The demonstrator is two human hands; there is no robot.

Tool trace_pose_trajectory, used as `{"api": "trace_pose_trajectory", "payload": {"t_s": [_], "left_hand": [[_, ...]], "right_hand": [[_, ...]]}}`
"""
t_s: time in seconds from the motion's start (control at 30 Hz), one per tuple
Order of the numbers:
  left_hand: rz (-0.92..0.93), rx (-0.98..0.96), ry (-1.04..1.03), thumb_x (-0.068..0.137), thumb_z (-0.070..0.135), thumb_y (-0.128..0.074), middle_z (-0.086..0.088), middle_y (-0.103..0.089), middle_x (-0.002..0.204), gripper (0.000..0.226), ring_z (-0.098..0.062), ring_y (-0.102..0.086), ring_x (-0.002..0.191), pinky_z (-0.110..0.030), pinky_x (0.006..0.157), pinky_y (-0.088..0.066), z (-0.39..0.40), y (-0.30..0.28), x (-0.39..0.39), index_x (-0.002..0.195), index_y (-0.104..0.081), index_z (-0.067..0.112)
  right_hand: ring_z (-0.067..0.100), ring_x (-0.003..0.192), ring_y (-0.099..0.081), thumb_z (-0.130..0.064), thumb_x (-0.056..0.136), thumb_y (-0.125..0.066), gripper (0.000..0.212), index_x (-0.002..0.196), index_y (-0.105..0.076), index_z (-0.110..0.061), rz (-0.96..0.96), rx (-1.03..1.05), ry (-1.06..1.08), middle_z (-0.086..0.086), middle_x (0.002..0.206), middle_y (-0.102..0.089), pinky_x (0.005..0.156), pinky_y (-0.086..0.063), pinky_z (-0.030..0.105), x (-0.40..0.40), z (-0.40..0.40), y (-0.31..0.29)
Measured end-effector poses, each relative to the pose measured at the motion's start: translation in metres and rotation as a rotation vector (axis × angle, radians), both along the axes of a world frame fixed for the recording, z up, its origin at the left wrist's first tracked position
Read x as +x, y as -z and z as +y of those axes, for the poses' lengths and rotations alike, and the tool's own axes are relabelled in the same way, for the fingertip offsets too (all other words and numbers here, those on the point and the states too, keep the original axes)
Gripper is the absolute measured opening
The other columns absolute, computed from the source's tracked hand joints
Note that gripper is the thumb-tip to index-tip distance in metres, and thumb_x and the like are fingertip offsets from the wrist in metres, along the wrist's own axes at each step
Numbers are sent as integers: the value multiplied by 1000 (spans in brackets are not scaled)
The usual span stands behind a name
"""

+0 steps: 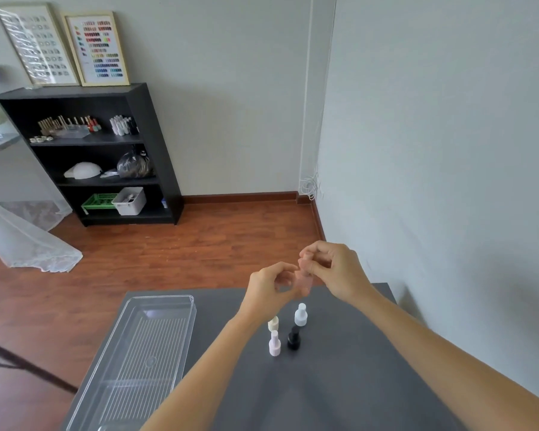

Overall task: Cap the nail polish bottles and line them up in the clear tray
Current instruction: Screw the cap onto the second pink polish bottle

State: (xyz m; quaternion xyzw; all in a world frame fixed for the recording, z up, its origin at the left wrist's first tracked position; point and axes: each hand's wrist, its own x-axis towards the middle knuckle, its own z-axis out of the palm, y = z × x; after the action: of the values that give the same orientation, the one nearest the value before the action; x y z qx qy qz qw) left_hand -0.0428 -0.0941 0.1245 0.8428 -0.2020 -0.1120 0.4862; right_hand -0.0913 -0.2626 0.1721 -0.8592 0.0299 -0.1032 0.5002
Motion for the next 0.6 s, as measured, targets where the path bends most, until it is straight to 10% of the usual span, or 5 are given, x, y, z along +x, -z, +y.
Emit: {"api": "trace_pose_trajectory", "payload": {"t_s": [0.2, 0.6], "left_hand": [[93, 353, -46, 78, 19, -75, 1, -63, 118, 49, -16, -59, 112, -29, 91, -50, 14, 72, -18, 125, -62, 18], [152, 440, -198, 79, -3, -42, 3, -60, 56, 27, -15, -31, 54, -25, 52, -30, 8, 122, -32, 59, -37, 16]], "right_hand": [[0, 72, -68, -10, 82, -73, 7, 77, -69, -13, 180, -45, 105, -10, 76, -74, 72, -47, 9, -29, -17, 80], [-6, 69, -65, -9, 81, -74, 7, 77, -71, -15, 282, -86, 103, -11, 72, -72, 70, -45, 5, -42, -27, 134]]}}
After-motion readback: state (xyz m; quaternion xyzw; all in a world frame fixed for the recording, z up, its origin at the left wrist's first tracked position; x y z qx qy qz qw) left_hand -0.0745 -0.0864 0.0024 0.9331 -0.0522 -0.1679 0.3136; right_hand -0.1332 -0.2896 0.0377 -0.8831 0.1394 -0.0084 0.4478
